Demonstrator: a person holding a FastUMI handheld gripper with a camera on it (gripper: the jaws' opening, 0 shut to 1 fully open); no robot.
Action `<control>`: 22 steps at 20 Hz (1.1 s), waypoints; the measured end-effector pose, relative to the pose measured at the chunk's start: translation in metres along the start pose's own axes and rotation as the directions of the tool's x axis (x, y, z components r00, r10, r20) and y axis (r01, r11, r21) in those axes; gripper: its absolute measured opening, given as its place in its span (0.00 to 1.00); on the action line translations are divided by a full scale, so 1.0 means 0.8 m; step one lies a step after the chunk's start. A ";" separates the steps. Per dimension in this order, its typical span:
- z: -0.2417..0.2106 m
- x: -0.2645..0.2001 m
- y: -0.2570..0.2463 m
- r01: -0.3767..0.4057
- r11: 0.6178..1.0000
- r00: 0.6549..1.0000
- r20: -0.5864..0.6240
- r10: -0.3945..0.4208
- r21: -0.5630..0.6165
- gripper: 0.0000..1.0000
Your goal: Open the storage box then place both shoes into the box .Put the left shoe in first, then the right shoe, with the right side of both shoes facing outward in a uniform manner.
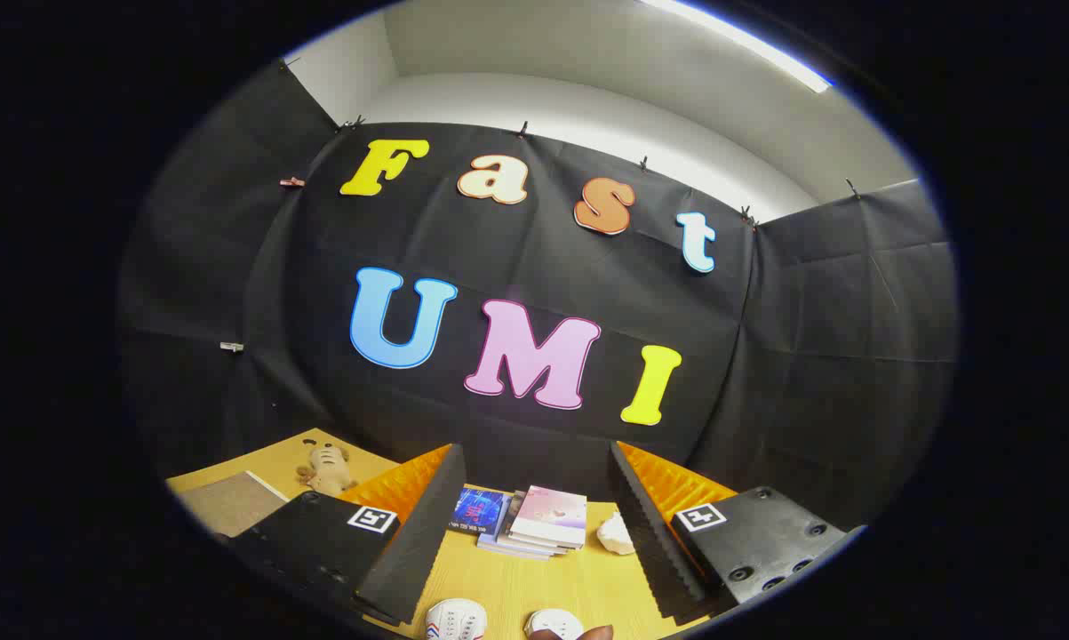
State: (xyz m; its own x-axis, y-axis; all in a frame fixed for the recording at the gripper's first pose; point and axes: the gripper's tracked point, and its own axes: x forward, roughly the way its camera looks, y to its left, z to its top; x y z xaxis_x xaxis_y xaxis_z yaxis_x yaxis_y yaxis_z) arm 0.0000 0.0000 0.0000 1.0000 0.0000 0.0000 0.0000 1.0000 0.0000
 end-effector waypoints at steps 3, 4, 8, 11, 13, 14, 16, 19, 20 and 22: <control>0.003 -0.002 0.006 -0.009 1.000 1.000 0.012 0.009 -0.022 0.97; 0.004 -0.003 0.007 -0.010 1.000 1.000 0.017 0.011 -0.024 0.97; 0.005 -0.004 0.009 -0.015 0.999 1.000 0.021 0.015 -0.033 0.97; 0.002 -0.005 0.012 -0.020 0.999 1.000 0.011 0.021 -0.028 0.97; 0.002 -0.006 0.012 -0.024 0.999 1.000 0.012 0.024 -0.026 0.97; 0.003 -0.006 0.012 -0.024 0.999 1.000 0.014 0.025 -0.029 0.97; 0.002 -0.007 0.013 -0.028 0.999 1.000 0.013 0.028 -0.029 0.97; -0.002 -0.007 0.016 -0.036 0.999 0.999 0.006 0.036 -0.027 0.97; -0.003 -0.007 0.015 -0.038 0.999 0.999 0.003 0.038 -0.027 0.97; -0.006 -0.007 0.020 -0.053 0.998 0.999 -0.006 0.053 -0.018 0.97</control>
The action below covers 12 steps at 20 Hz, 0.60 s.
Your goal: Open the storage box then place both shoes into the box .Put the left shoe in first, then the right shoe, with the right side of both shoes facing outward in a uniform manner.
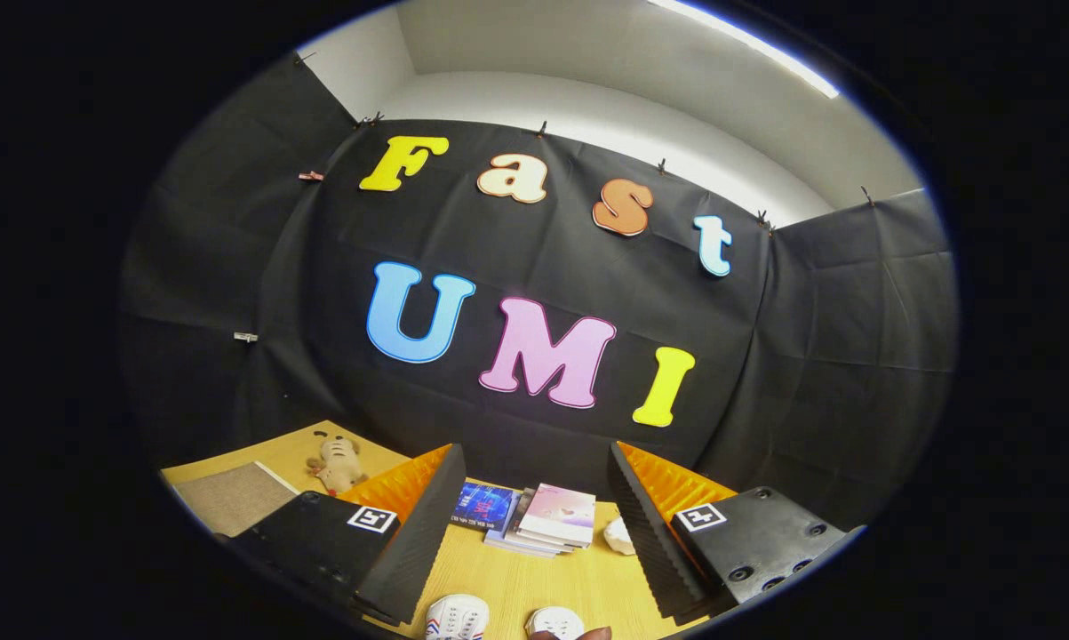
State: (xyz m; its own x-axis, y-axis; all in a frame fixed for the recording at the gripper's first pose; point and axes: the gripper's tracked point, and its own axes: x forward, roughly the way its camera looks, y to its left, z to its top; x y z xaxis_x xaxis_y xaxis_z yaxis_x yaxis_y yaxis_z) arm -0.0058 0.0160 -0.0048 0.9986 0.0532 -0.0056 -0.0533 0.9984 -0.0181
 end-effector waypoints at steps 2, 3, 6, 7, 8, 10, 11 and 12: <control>-0.008 -0.001 0.009 -0.032 0.999 0.999 -0.021 0.033 0.027 0.98; -0.016 0.000 0.016 -0.054 0.998 0.998 -0.035 0.056 0.045 0.98; -0.034 0.001 0.035 -0.129 0.986 0.988 -0.077 0.137 0.103 0.98; -0.044 0.001 0.043 -0.156 0.980 0.981 -0.096 0.168 0.121 0.98; -0.054 0.002 0.048 -0.180 0.973 0.973 -0.116 0.197 0.142 0.98; -0.073 0.001 0.067 -0.246 0.946 0.949 -0.148 0.279 0.209 0.98; -0.084 0.000 0.082 -0.289 0.922 0.928 -0.162 0.336 0.259 0.98; -0.092 -0.002 0.099 -0.341 0.885 0.897 -0.171 0.407 0.318 0.98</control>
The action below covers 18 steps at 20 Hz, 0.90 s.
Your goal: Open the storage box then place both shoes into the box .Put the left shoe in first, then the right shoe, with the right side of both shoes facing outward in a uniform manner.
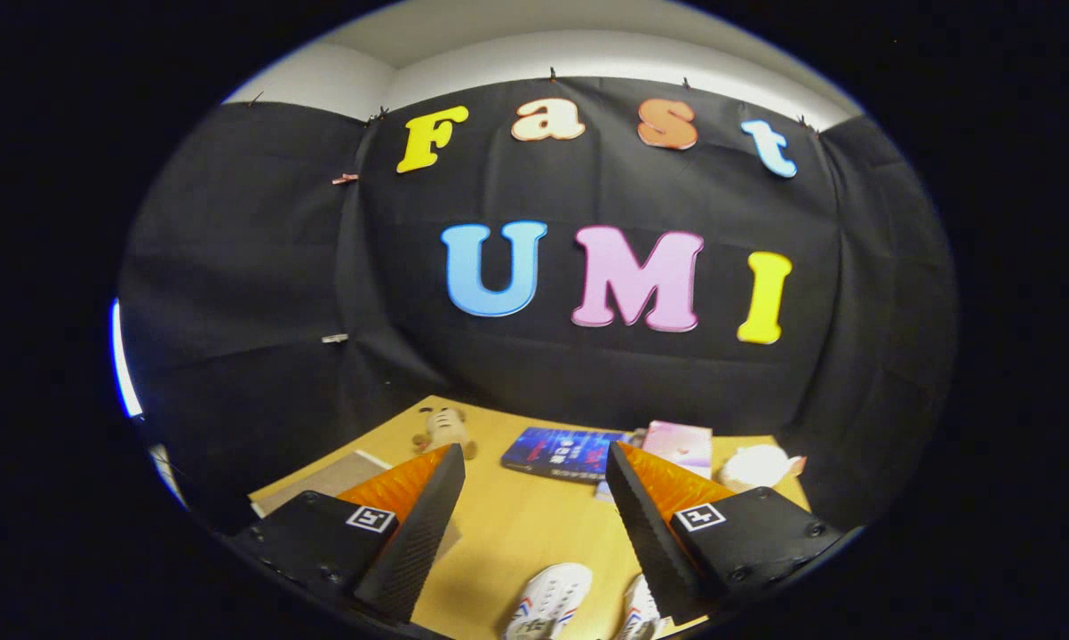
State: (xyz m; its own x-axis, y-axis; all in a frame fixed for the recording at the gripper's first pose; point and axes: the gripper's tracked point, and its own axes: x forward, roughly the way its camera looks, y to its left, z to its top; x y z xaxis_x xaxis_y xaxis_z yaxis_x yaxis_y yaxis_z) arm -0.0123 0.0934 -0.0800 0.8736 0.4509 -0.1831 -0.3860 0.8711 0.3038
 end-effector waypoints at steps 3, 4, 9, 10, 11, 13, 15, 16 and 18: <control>-0.036 0.015 0.026 -0.160 0.972 0.980 -0.087 0.177 0.173 0.98; -0.049 0.018 0.030 -0.187 0.956 0.970 -0.109 0.216 0.225 0.99; -0.109 0.039 0.052 -0.314 0.839 0.892 -0.165 0.421 0.444 0.97; -0.122 0.040 0.057 -0.341 0.808 0.866 -0.173 0.469 0.481 0.97; -0.133 0.041 0.068 -0.372 0.766 0.834 -0.174 0.524 0.524 0.97; -0.148 0.036 0.087 -0.424 0.655 0.762 -0.144 0.631 0.625 0.97; -0.157 0.039 0.099 -0.431 0.527 0.698 -0.099 0.709 0.732 0.97; -0.164 0.040 0.104 -0.418 0.476 0.671 -0.090 0.736 0.774 0.97; -0.184 0.045 0.109 -0.386 0.397 0.626 -0.080 0.776 0.833 0.97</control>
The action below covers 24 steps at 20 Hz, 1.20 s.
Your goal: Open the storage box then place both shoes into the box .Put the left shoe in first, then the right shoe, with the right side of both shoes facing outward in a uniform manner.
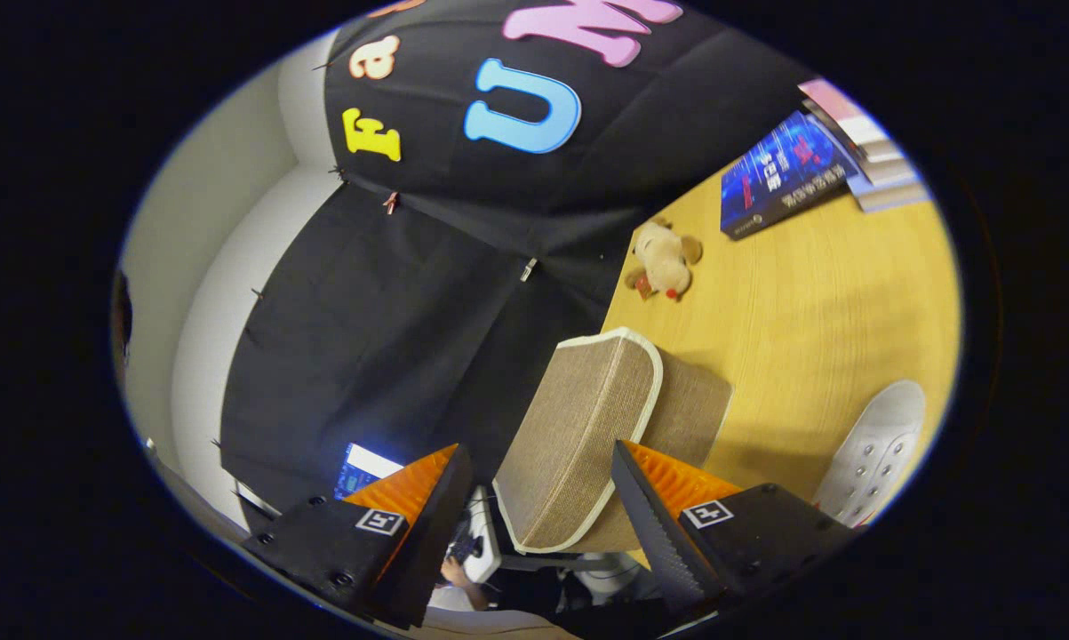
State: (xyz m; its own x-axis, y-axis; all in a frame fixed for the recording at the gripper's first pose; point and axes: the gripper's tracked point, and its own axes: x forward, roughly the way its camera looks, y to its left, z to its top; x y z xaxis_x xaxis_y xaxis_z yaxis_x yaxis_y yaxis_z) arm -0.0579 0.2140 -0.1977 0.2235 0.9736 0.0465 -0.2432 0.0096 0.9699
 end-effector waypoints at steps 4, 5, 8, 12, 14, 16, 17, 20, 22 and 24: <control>-0.019 0.025 -0.034 -0.037 0.988 0.996 -0.080 0.050 0.150 0.97; -0.028 0.032 -0.038 -0.048 0.982 0.993 -0.102 0.068 0.180 0.97; -0.047 0.049 -0.049 -0.070 0.958 0.981 -0.154 0.117 0.277 0.97; -0.066 0.060 -0.055 -0.106 0.927 0.966 -0.184 0.181 0.359 0.97; -0.069 0.065 -0.054 -0.133 0.909 0.959 -0.179 0.218 0.394 0.97; -0.075 0.073 -0.059 -0.130 0.906 0.957 -0.187 0.221 0.404 0.96; -0.077 0.075 -0.059 -0.134 0.901 0.955 -0.188 0.229 0.413 0.96; -0.076 0.083 -0.053 -0.153 0.889 0.954 -0.170 0.246 0.431 0.96; -0.072 0.079 -0.039 -0.194 0.869 0.947 -0.142 0.287 0.456 0.95; -0.071 0.078 -0.034 -0.220 0.857 0.940 -0.135 0.314 0.466 0.95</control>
State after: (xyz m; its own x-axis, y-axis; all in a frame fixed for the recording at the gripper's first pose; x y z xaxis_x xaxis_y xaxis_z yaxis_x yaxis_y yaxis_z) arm -0.0908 0.2875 -0.2347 0.0067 0.9487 0.3162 0.1827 -0.3120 0.9324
